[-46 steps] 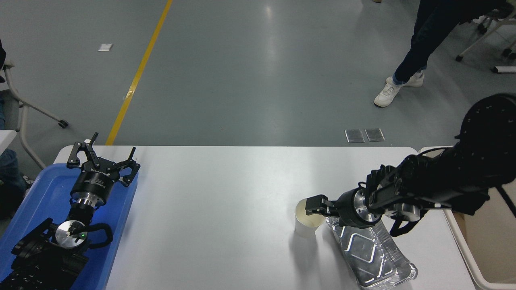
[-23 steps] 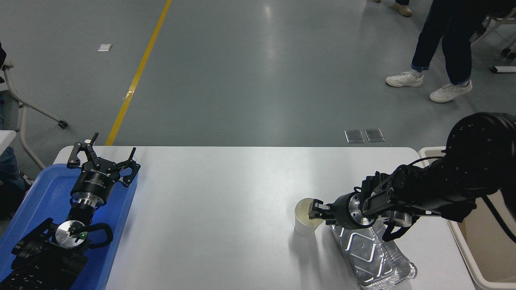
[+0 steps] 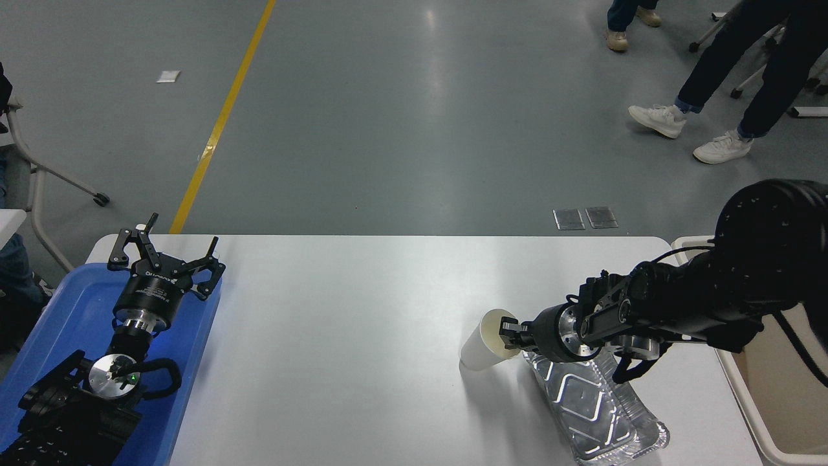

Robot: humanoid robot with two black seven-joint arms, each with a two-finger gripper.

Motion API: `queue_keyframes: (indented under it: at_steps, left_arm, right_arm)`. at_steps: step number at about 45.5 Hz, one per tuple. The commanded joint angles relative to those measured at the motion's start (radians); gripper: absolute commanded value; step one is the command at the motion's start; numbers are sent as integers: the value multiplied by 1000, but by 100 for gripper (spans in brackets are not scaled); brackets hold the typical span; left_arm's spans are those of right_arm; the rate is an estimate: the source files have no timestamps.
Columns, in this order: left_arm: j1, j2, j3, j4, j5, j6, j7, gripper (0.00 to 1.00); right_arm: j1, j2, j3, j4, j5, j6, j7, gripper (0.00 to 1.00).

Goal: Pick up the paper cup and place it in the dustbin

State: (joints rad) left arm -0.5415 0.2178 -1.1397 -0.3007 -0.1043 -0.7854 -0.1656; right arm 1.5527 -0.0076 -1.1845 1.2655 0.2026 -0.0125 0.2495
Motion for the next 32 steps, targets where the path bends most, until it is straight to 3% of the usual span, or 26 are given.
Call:
queue_keyframes:
  at_steps: [1,15,32]
  left_arm:
    - [0,0,0,0,0,0,0,99]
    - [0,0,0,0,0,0,0,99]
    - [0,0,-2,0,-2,0,0,99]
  right_arm:
    - [124,-69,-4,93,-66,22,17,0]
    - [455,-314,-15,322,-219,193,46,0]
    - [909,-572,-75,351,-410,676,54,0]
